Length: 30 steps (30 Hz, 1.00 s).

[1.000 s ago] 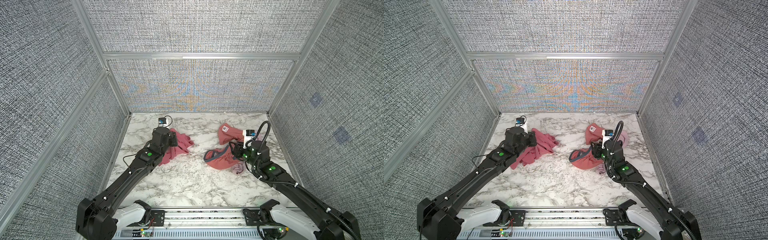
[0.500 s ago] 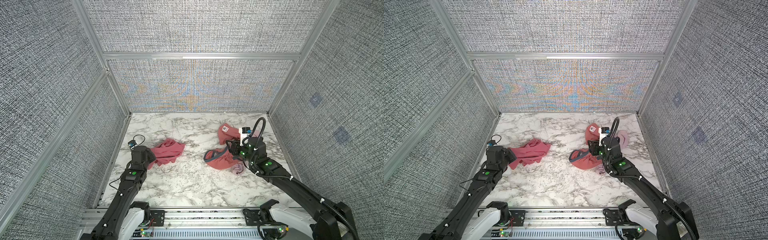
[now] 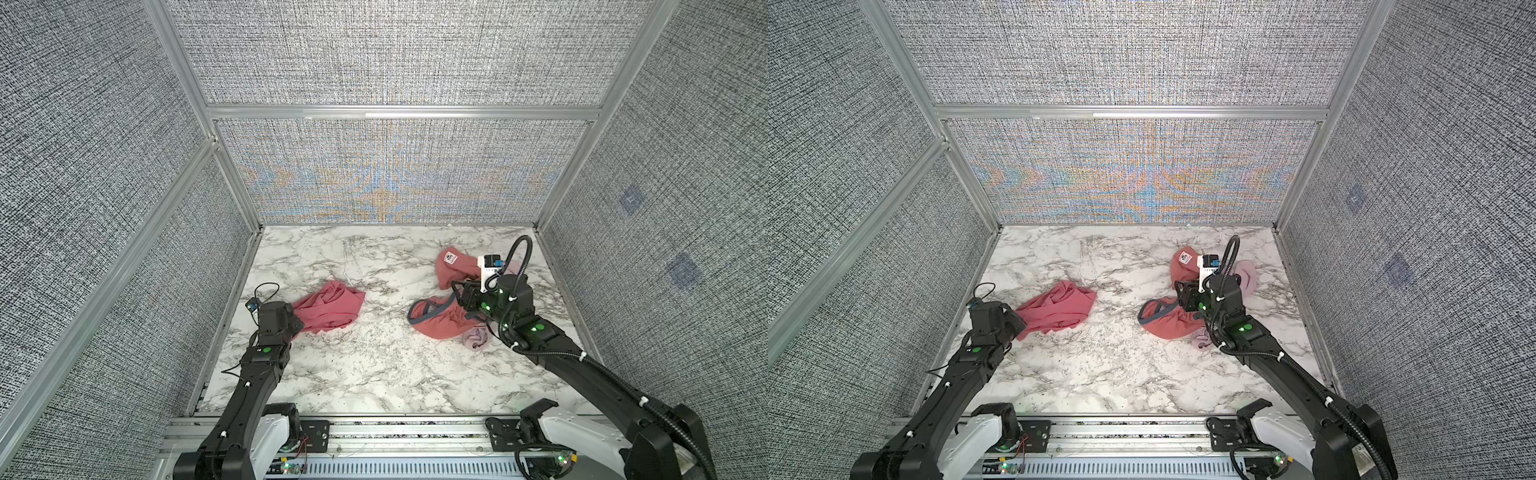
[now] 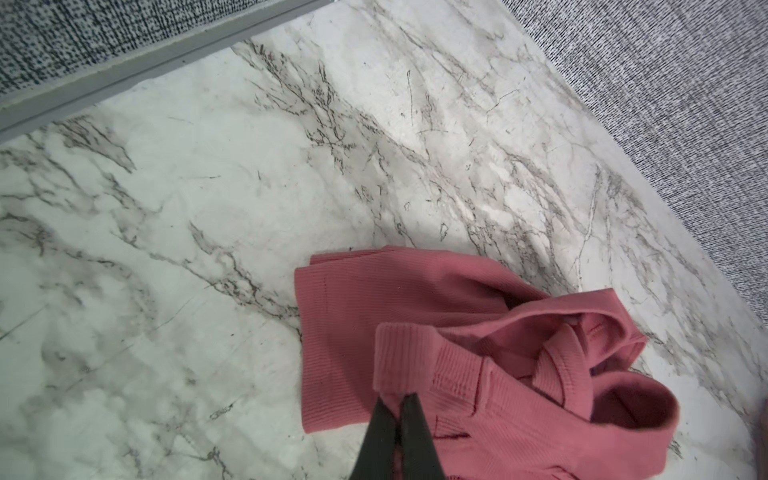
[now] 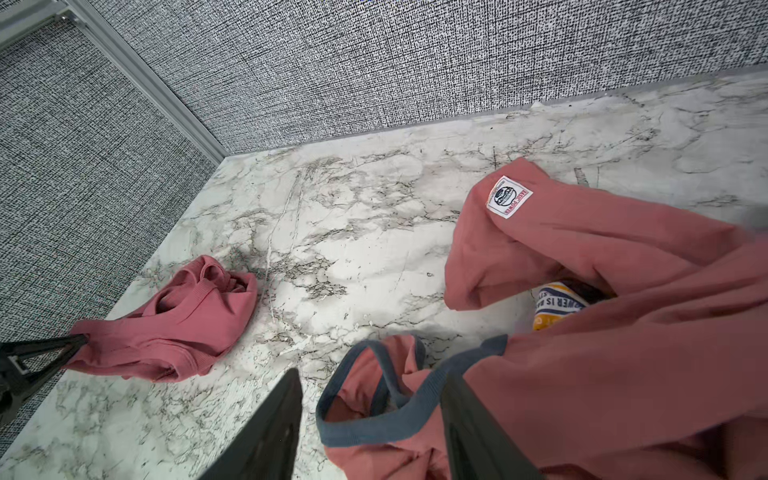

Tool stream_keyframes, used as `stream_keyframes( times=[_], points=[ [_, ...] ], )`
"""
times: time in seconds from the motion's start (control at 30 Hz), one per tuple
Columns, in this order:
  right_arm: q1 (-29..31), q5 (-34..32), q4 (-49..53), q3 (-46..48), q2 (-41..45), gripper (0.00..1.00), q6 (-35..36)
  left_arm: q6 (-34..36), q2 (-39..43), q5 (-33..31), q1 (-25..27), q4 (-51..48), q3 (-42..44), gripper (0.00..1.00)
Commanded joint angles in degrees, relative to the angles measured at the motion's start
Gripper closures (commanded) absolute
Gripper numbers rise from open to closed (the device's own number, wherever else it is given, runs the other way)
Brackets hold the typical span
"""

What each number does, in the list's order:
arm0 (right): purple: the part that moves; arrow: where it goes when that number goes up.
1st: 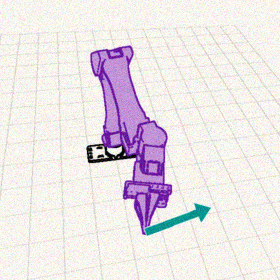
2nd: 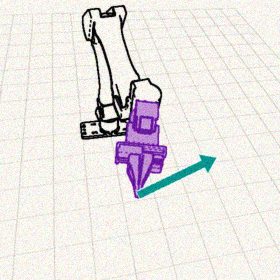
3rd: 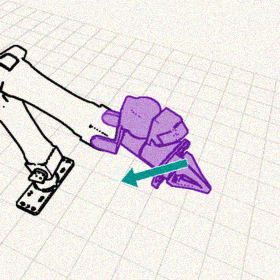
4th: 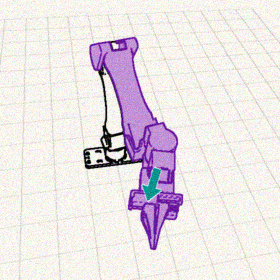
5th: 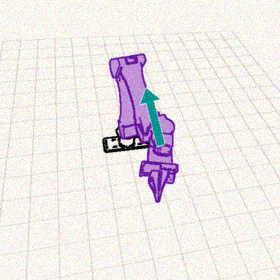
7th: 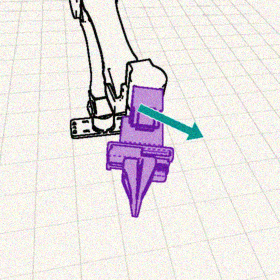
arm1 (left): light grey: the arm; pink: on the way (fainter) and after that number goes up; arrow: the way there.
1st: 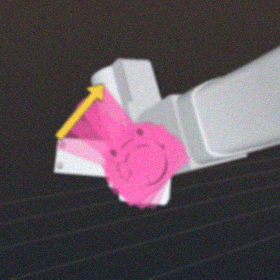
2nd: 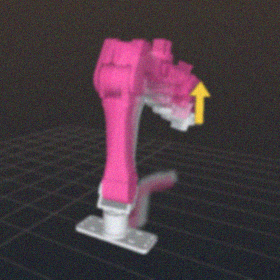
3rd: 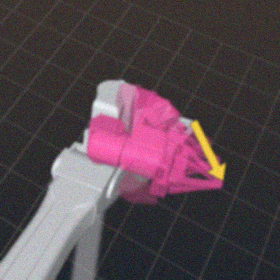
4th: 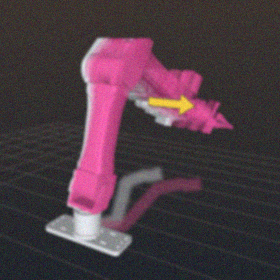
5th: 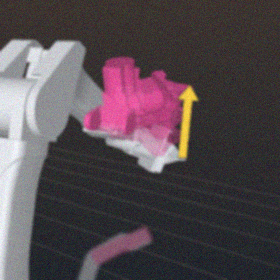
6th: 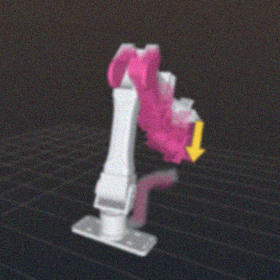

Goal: Pick out a specific cloth from the pile

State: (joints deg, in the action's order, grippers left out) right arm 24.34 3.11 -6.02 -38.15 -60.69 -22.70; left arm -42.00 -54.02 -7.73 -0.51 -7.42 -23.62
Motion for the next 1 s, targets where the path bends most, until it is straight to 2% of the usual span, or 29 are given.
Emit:
stream_keyframes(
  times=[0.0, 0.27, 0.37, 0.4, 0.47, 0.53, 0.6, 0.67, 0.83, 0.97],
  points=[
    [-0.2, 0.4, -1.8, 0.2, 0.1, 0.45, -0.6, 1.2, -2.1, 0.3, -0.6, 3.8, 0.1, 1.00],
    [-0.4, 0.5, -1.9, 0.2, -0.1, 0.45, -0.8, 2.5, -8.8, 0.3, -2.1, 7.1, -0.4, 1.00],
    [-0.4, 0.5, -1.8, 0.3, -0.3, 0.45, -0.9, 2.5, -11.5, 2.7, -3.2, 8.0, -0.6, 1.00],
    [-0.4, 0.5, -1.8, 0.3, -0.3, 0.45, -1.0, 2.8, -12.0, 4.2, -3.6, 8.0, -0.8, 0.91],
    [-0.5, 0.5, -1.6, 0.1, -0.1, 0.45, -1.0, 3.2, -11.6, 5.9, -3.7, 7.6, -1.1, 0.63],
    [-0.5, 0.5, -1.2, 0.3, 0.3, 0.45, -0.9, 3.4, -9.6, 4.9, -3.7, 6.0, -1.7, 0.50],
    [-0.5, 0.2, -1.0, 0.4, 0.9, 0.45, -1.0, 4.2, -6.6, 4.4, -3.7, 2.8, -3.2, 0.46],
    [-0.4, 0.0, -0.8, 0.5, 1.4, 0.44, -0.9, 8.1, -3.9, 6.7, -3.7, 1.8, -4.5, 0.44],
    [-0.5, -1.0, -0.3, 0.8, 2.1, 0.44, -0.8, 9.5, -0.3, 7.5, -2.3, -2.6, -8.5, 0.40],
    [-0.5, -0.9, 0.1, 1.0, 2.7, 0.44, -0.9, 12.6, -1.8, 4.6, 5.0, -4.9, -13.0, 0.40]
  ],
)
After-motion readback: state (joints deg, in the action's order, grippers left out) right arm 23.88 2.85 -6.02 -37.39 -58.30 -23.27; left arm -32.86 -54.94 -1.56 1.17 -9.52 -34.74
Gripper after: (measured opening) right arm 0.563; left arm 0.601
